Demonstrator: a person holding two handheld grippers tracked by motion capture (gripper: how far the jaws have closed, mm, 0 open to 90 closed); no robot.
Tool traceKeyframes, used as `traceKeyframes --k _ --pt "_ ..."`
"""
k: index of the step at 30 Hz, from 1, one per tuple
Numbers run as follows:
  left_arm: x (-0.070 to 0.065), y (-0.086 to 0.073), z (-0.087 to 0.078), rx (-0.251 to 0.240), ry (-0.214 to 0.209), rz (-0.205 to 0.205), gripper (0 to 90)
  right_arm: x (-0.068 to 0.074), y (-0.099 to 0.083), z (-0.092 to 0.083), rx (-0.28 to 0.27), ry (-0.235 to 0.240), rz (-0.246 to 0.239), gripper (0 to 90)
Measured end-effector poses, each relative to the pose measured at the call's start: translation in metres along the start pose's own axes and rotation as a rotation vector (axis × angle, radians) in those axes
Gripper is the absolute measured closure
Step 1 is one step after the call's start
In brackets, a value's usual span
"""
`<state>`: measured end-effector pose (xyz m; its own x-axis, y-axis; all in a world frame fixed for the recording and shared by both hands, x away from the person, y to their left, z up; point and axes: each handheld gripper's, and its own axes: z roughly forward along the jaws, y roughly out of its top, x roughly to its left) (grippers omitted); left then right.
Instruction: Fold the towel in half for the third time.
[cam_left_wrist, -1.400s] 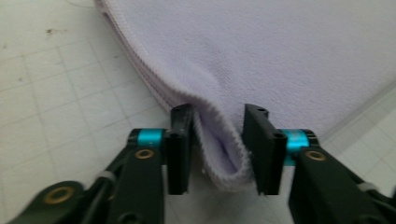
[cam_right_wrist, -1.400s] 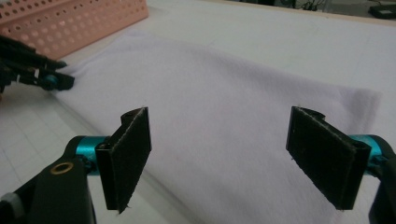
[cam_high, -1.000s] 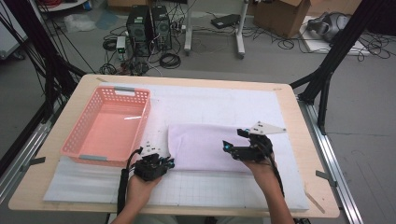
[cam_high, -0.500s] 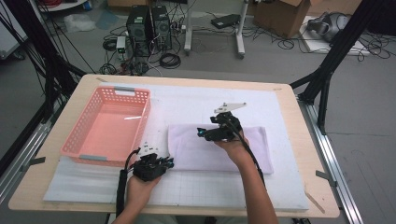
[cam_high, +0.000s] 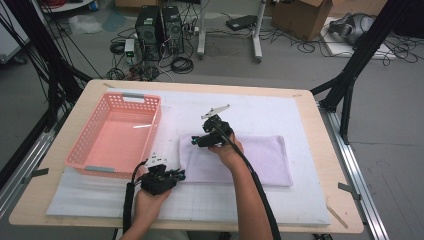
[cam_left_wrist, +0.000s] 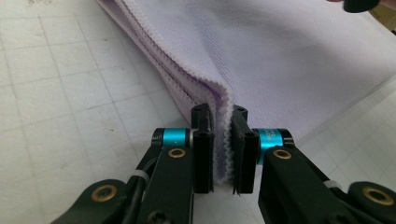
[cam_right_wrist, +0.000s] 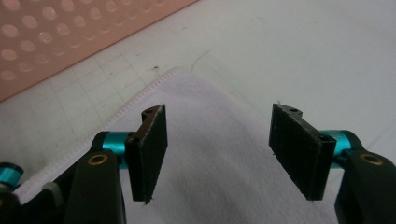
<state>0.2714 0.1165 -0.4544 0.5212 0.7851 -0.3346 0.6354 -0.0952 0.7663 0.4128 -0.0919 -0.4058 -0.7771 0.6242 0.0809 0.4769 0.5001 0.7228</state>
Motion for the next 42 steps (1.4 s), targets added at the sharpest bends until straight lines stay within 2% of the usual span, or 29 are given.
traceKeyframes --k 5,12,14,16,18,21,22,27,29,31,33,36,42 --pt "0.001 -0.001 -0.001 0.001 -0.004 -0.002 81.4 0.009 0.008 0.022 0.039 0.017 -0.026 39.8" --pt "0.001 -0.001 -0.002 0.003 -0.006 -0.008 81.5 0.019 0.013 0.047 0.082 0.005 -0.062 43.7" --pt "0.002 -0.002 -0.003 0.002 -0.007 -0.01 81.5 0.022 0.011 0.053 0.107 -0.006 -0.087 44.9" --pt "0.002 -0.002 -0.003 0.001 -0.005 -0.014 81.6 0.022 0.011 0.054 0.103 -0.003 -0.09 50.3" --pt "0.003 -0.002 -0.003 0.001 -0.005 -0.013 81.6 0.023 0.011 0.053 0.107 0.001 -0.088 58.4" --pt "0.003 -0.002 -0.004 0.002 -0.003 -0.01 81.7 0.027 0.011 0.052 0.109 0.009 -0.089 78.5" --pt "0.003 -0.002 -0.004 0.003 -0.005 -0.011 81.8 0.027 0.01 0.052 0.106 0.01 -0.093 81.4" --pt "0.001 0.0 -0.008 -0.01 -0.015 -0.009 82.1 0.03 0.009 0.048 0.094 0.008 -0.115 83.5" --pt "0.0 0.003 -0.011 -0.024 -0.028 -0.017 82.2 0.029 0.011 0.04 0.053 0.022 -0.107 83.7" --pt "-0.002 0.007 -0.014 -0.041 -0.04 -0.02 82.2 0.028 0.011 0.036 0.036 0.026 -0.098 83.7" --pt "-0.005 0.011 -0.015 -0.052 -0.038 0.0 82.2 0.025 0.013 0.027 -0.002 0.031 -0.082 83.7" --pt "-0.012 0.018 -0.014 -0.063 -0.044 0.043 82.2 0.02 0.014 0.014 -0.041 0.03 -0.086 83.7" --pt "-0.029 0.034 -0.005 -0.074 -0.085 0.077 82.3 0.01 0.012 -0.009 -0.085 0.014 -0.074 83.7"
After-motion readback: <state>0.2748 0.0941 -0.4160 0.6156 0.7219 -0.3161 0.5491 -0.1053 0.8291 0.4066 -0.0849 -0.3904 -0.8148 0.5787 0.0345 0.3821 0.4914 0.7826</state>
